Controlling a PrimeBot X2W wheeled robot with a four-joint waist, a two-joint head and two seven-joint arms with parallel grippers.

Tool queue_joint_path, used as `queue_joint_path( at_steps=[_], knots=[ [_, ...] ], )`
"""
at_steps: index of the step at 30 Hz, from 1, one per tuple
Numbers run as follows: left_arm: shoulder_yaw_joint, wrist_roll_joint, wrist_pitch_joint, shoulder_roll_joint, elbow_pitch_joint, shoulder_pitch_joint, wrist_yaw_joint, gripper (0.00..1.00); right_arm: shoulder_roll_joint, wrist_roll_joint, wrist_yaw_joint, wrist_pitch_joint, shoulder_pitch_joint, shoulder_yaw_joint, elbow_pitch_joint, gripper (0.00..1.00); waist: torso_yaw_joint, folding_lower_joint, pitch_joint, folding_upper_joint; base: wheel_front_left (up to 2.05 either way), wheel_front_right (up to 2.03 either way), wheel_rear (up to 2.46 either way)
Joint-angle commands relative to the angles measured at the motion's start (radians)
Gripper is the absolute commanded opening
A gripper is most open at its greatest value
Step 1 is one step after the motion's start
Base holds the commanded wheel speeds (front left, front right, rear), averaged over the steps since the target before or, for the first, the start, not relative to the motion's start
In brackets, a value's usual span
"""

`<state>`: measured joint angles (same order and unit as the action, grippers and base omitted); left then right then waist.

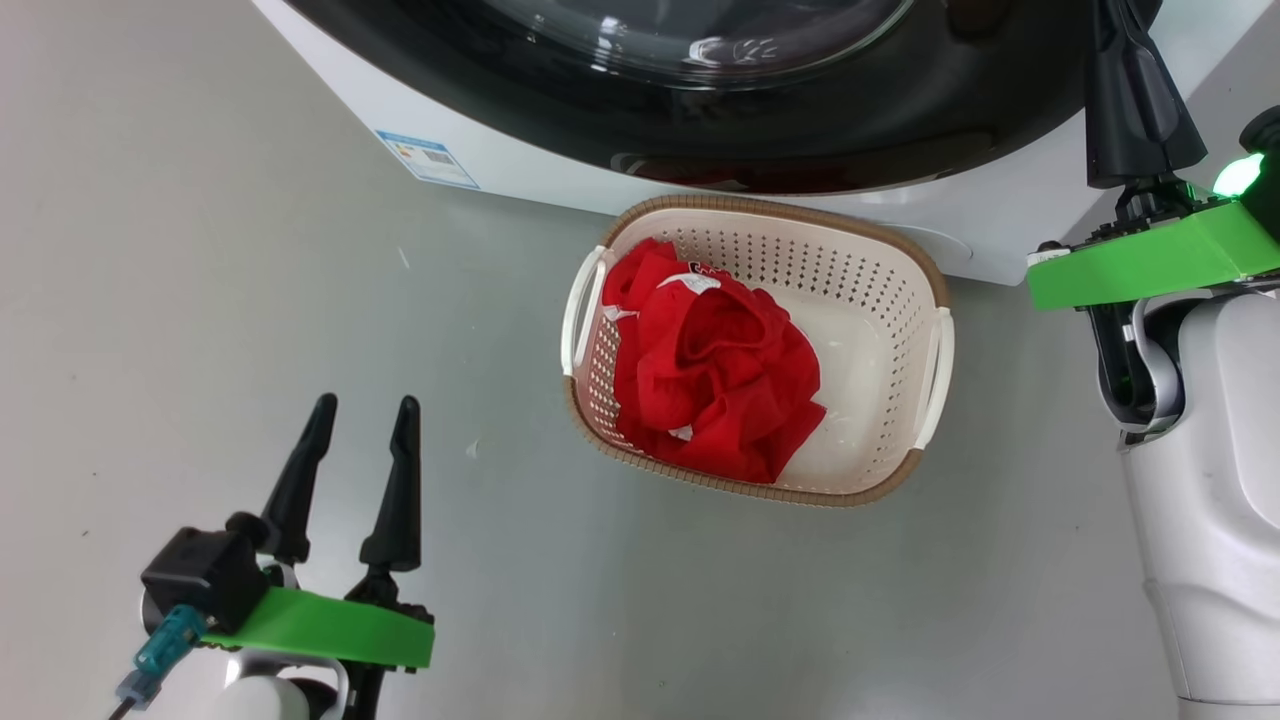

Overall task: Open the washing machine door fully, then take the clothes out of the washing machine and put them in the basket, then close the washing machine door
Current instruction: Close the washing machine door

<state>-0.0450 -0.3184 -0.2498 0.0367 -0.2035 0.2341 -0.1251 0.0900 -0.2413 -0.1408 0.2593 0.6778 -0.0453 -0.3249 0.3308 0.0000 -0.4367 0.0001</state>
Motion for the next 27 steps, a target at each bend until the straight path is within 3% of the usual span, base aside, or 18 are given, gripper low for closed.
queue_joint_path(
  at_steps=[1,9,11,12,13,27],
  knots=[
    [0.029,-0.005,-0.012,0.017,0.017,0.011,-0.006,1.0,-0.004,0.006,0.01,0.002,0.046,0.002,0.027,0.0,0.0,0.0,0.002,-0.0001,0.0,0.0,0.0],
    [0.035,0.002,-0.012,0.019,0.003,0.002,-0.006,1.0,-0.016,-0.002,0.01,0.002,-0.019,0.035,0.017,0.0,-0.011,0.0,0.043,-0.0001,0.0,0.0,0.0],
    [0.037,0.005,-0.012,0.024,-0.001,-0.005,-0.006,1.0,-0.018,-0.005,0.01,0.002,-0.049,0.051,0.013,0.32,-0.017,0.0,0.059,-0.0001,0.0,0.0,0.0],
    [0.038,0.006,-0.012,0.026,-0.002,-0.009,-0.006,1.0,-0.02,-0.006,0.01,0.002,-0.065,0.058,0.012,0.61,-0.02,0.0,0.068,-0.0001,0.0,0.0,0.0],
    [0.04,0.007,-0.012,0.03,-0.003,-0.014,-0.006,1.0,-0.021,-0.007,0.01,0.002,-0.082,0.066,0.011,0.99,-0.025,0.0,0.078,-0.0001,0.0,0.0,0.0],
    [0.053,0.026,-0.012,0.083,0.001,-0.073,-0.006,1.0,-0.036,-0.028,0.01,0.002,-0.304,0.108,0.047,1.0,-0.1,0.0,0.192,-0.0001,0.0,0.0,0.0]
  ],
)
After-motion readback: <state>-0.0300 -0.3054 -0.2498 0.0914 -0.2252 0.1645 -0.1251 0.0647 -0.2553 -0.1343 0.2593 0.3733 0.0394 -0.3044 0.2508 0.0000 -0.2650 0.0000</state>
